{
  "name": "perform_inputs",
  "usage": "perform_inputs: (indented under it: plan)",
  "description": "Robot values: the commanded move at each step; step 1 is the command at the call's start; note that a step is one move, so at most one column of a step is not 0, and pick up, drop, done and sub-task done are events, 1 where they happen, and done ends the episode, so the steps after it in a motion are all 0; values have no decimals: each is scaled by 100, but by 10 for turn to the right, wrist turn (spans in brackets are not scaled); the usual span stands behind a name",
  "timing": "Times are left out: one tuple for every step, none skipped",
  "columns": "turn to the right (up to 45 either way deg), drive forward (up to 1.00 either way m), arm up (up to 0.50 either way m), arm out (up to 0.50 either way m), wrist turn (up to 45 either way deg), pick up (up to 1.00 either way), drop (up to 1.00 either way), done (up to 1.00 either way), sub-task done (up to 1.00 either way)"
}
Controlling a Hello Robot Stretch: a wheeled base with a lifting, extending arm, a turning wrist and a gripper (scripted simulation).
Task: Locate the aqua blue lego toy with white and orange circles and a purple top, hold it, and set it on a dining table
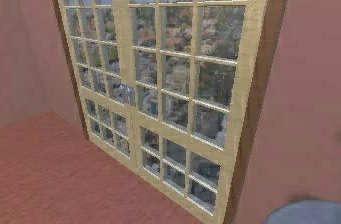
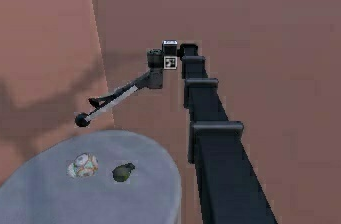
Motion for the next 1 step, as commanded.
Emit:
perform_inputs:
  plan:
    - [0,0,0,-10,0,0,0,0,0]
